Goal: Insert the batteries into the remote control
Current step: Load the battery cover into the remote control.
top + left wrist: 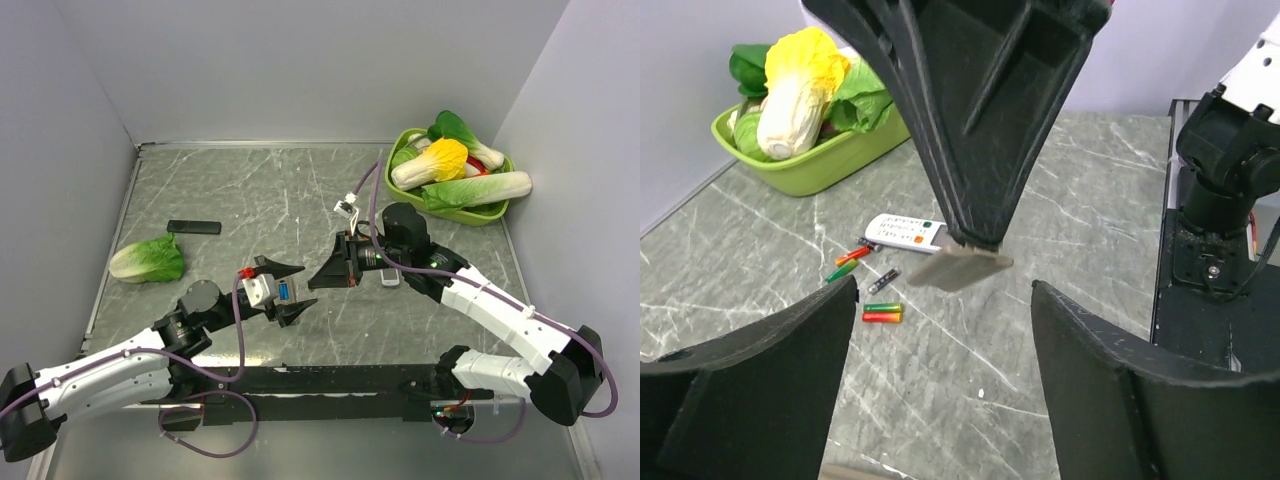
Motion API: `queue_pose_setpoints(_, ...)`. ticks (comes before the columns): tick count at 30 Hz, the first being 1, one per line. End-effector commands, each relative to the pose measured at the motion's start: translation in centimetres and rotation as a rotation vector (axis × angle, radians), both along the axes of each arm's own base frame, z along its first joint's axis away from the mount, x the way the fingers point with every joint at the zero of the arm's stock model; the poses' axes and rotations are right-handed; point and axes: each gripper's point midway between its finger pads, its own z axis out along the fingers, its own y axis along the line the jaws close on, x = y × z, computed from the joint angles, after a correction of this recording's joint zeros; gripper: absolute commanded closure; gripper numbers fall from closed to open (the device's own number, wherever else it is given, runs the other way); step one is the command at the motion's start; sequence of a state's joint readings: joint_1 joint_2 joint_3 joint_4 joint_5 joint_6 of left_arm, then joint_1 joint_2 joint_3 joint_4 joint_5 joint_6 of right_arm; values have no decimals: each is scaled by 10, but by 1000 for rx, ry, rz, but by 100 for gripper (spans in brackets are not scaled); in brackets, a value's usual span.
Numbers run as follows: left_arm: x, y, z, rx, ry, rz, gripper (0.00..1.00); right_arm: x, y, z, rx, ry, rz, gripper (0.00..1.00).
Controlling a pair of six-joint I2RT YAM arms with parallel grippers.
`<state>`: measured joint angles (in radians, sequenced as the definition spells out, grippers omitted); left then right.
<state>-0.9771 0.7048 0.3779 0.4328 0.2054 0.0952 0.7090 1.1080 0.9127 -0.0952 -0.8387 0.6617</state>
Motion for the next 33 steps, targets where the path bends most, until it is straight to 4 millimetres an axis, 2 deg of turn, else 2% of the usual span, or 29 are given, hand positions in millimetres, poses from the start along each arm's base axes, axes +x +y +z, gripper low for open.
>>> queue_pose_setpoints(1,-8,-4,37,-64,-81,-46,27,-3,2,8,49,-19,30,100)
queue_pose_setpoints(9,-12,-5,47,-80,-85,-67,39,-2,3,3,44,3,28,100)
queue_pose_setpoints(14,-11,-7,42,-70,-63,-69,55,-1,3,3,43,6,20,100)
queue_pose_setpoints(21,-9,-7,39,-82,-23,-54,60,3,3,6,55,-13,-7,100)
queue_pose_setpoints(24,-8,-6,39,-94,-11,-47,68,4,3,7,56,-24,-17,99)
queue_pose_setpoints(26,-9,-5,40,-100,-5,-42,75,6,2,7,52,-31,-32,93)
queue_pose_setpoints(29,-3,-3,36,-95,30,-10,88,10,-2,4,32,-60,-72,71)
queue_pose_setpoints(30,1,-1,34,-94,46,15,92,13,-3,5,25,-75,-83,60)
queue_pose_setpoints(31,4,0,31,-84,57,37,97,15,-5,5,13,-90,-97,54)
queue_pose_setpoints(32,5,0,29,-103,114,50,99,18,-9,-3,-32,-103,-125,49)
queue_pose_setpoints(33,7,1,26,-100,135,64,99,23,-11,0,-44,-126,-151,41)
